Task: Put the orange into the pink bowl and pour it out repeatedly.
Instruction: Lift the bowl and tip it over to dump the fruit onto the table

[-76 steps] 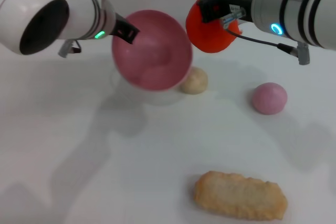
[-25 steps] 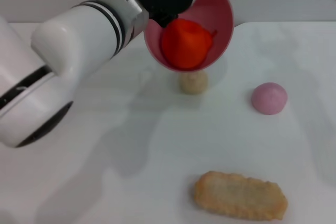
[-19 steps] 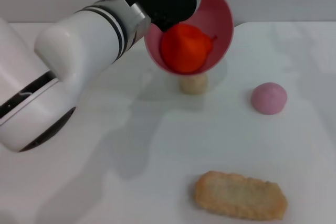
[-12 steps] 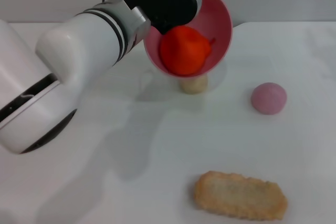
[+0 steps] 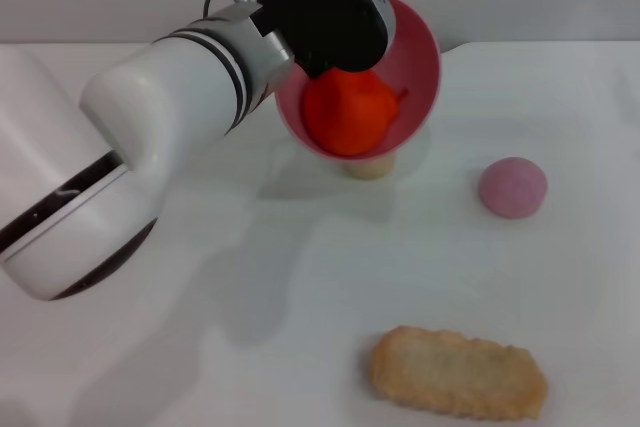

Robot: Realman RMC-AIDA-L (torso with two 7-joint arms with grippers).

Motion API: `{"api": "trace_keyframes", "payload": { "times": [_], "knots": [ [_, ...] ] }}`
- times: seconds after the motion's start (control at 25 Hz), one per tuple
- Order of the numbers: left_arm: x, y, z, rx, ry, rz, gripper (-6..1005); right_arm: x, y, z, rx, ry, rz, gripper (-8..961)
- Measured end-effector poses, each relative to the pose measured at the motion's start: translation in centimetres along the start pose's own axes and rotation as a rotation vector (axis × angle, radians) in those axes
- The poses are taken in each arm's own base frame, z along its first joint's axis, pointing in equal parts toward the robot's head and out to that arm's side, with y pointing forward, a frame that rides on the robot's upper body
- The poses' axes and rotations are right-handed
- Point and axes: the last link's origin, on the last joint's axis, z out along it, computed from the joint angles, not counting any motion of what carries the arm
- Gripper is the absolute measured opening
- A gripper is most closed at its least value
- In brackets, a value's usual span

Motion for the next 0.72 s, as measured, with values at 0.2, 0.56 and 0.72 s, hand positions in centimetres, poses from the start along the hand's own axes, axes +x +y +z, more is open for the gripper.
{"api": "trace_keyframes", "payload": {
  "times": [0.2, 0.56, 0.72],
  "knots": [
    [0.0, 0.3, 0.2, -0.008, -0.005, 0.008, 43, 0.0, -1.4, -1.0, -0.150, -0.123, 0.236, 617],
    [-0.1, 0.5, 0.2, -0.013, -0.008, 0.010, 43, 0.4, -2.5, -2.4, -0.387, -0.161, 0.477, 617],
    [0.0, 0.5, 0.2, -0.012, -0.006, 0.011, 43, 1.9, -2.1, -1.1, -0.358, -0.070, 0.270, 616]
  ]
}}
